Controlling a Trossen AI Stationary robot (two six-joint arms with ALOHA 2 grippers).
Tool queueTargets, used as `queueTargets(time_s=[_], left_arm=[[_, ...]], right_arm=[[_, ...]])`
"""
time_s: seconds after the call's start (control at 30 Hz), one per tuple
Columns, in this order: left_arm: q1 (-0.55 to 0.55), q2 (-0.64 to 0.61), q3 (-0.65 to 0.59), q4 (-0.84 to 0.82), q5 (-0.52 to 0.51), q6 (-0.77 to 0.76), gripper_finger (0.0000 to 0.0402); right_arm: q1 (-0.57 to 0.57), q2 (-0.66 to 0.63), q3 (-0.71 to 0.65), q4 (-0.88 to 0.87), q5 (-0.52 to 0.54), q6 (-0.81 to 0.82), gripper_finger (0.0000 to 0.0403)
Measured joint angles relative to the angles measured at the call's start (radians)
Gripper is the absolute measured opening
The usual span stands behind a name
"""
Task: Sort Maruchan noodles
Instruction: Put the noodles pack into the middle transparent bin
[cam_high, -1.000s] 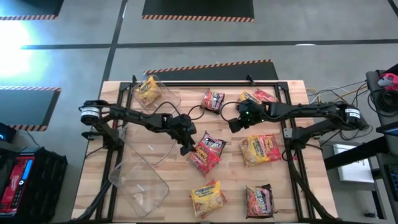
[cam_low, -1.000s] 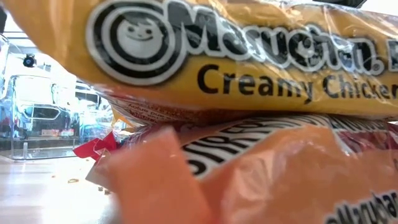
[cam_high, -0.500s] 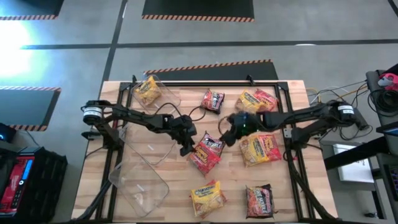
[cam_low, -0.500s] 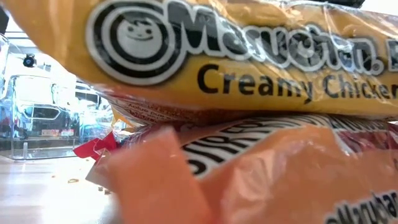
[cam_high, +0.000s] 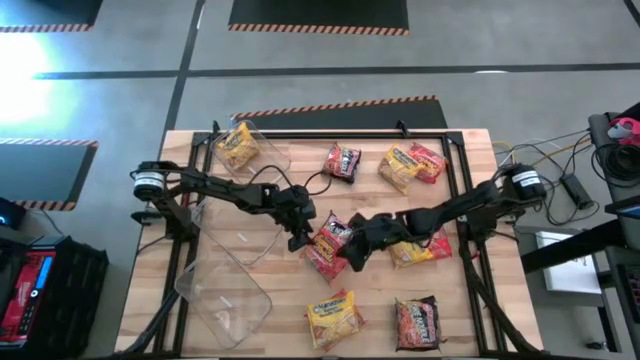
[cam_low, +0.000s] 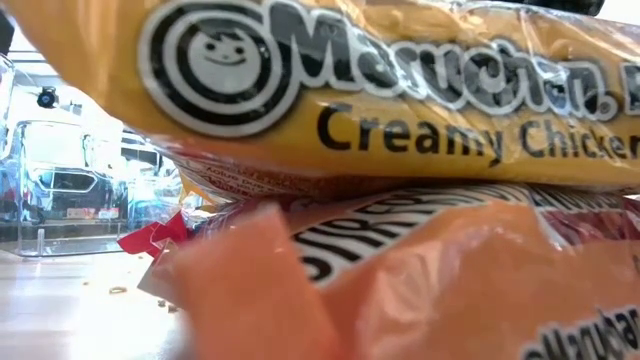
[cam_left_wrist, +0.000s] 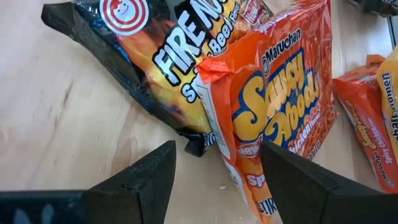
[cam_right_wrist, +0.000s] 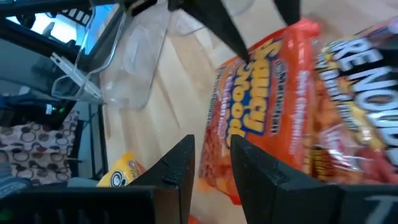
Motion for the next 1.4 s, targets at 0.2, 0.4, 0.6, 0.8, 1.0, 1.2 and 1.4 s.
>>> queueTargets(time_s=[0.2, 0.4, 0.6, 0.8, 1.0, 1.2, 1.4], left_arm=[[0.000, 0.000, 0.000, -0.004, 0.000, 0.000, 0.0216], [0.000, 0.000, 0.000, -0.005, 0.000, 0.005, 0.0216], [0.000, 0.000, 0.000, -0.008, 0.033, 0.006, 0.0216], [0.000, -0.002, 0.000, -0.009, 0.070, 0.003, 0.0216], [-0.001, -0.002, 0.000, 0.005, 0.159, -0.025, 0.0216], [0.002, 0.000, 0.032, 0.015, 0.159, -0.092, 0.0216], [0.004, 0.000, 0.045, -0.001, 0.174, -0.135, 0.0216]], right_arm=[[0.042, 0.058, 0.043, 0.003, -0.013, 0.014, 0.0090], [0.054, 0.106, 0.055, -0.014, -0.026, 0.024, 0.0087], [0.053, 0.122, 0.055, -0.096, -0.026, 0.030, 0.0088], [0.053, 0.120, 0.055, -0.161, -0.014, 0.003, 0.0087], [0.053, 0.121, 0.055, -0.221, 0.020, -0.010, 0.0087], [0.053, 0.121, 0.055, -0.223, 0.039, -0.032, 0.0088], [0.053, 0.122, 0.055, -0.236, 0.056, -0.051, 0.0085]])
